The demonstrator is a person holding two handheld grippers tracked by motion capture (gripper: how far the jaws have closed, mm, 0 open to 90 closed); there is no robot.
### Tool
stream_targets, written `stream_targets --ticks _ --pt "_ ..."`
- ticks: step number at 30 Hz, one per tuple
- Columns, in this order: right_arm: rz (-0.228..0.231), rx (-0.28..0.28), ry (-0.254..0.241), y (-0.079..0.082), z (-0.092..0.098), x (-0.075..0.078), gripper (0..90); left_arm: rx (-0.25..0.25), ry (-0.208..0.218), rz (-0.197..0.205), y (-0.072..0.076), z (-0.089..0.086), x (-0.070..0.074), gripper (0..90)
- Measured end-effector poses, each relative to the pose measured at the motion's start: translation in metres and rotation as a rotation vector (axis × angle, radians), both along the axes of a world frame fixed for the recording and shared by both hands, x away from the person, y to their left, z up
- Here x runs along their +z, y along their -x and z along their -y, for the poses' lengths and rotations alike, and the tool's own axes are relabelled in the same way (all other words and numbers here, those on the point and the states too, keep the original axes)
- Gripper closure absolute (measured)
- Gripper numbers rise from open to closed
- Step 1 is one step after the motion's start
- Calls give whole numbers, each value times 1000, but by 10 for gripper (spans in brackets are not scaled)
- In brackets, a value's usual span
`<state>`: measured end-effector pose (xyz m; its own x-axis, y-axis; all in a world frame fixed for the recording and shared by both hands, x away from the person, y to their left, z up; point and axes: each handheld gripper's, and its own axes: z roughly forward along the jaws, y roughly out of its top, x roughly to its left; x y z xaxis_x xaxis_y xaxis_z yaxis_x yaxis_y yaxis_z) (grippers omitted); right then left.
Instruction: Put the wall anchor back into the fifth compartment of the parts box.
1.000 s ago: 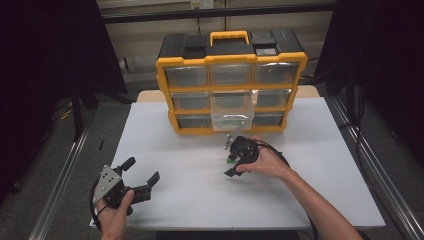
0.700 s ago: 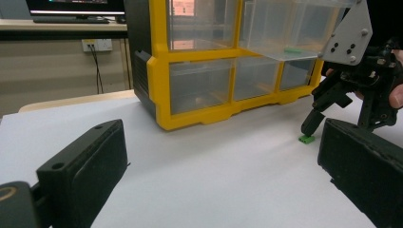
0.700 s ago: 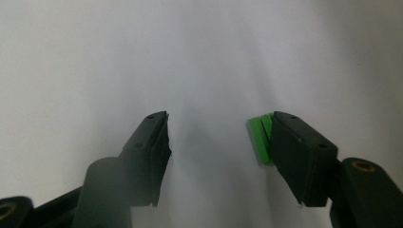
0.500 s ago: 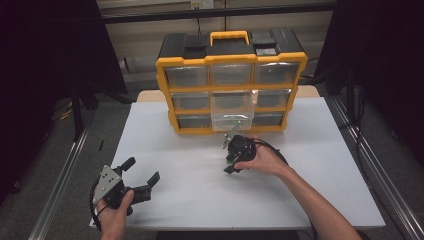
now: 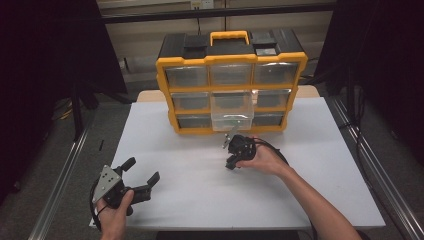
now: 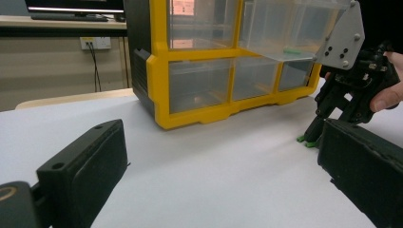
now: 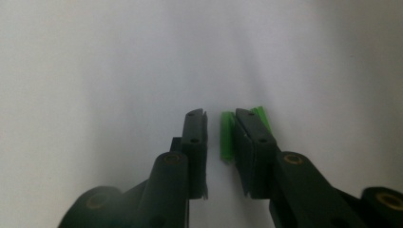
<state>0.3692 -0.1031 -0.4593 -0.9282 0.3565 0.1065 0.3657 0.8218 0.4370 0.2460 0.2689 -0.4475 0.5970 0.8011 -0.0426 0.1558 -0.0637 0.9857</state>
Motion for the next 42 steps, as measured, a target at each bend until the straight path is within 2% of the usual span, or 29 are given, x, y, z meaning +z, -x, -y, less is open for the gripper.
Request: stream_targets --ticks 3,9,11,13,14,16,18,19,28,29,31,33,37,38,42 --pt "-7 -10 7 0 0 0 846 -12 -12 1 0 0 1 28" --pt "-5 -16 0 1 0 0 848 -9 3 0 0 1 0 28" --pt "-7 -28 -9 1 1 0 848 -9 -6 1 0 1 0 28" --pt "6 -4 -28 1 2 1 849 -4 -9 3 0 1 0 28" --pt "7 -22 -29 2 2 3 848 -12 -1 1 -1 1 0 28" --pt "-2 -25 -45 5 3 7 848 -5 5 0 -1 2 0 28" --pt "8 -23 -72 6 5 12 848 -3 11 0 -1 3 0 28" --pt "43 21 -112 4 6 12 848 -3 11 0 -1 3 0 28" --pt "73 -6 -183 14 16 32 848 1 5 0 -1 4 1 28" --pt "73 -7 -193 15 18 35 849 -12 -10 3 -2 2 1 28" --pt "81 -8 -205 16 20 38 848 4 15 7 -3 3 2 28" --pt "84 -14 -227 17 23 42 849 2 1 9 -4 0 2 28" --pt "98 -23 -269 18 29 50 849 7 10 11 -3 1 1 28" --pt "97 -26 -281 18 30 52 849 -3 -9 11 -3 0 1 28" --pt "109 -19 -320 22 33 62 849 1 6 10 -4 1 1 28"
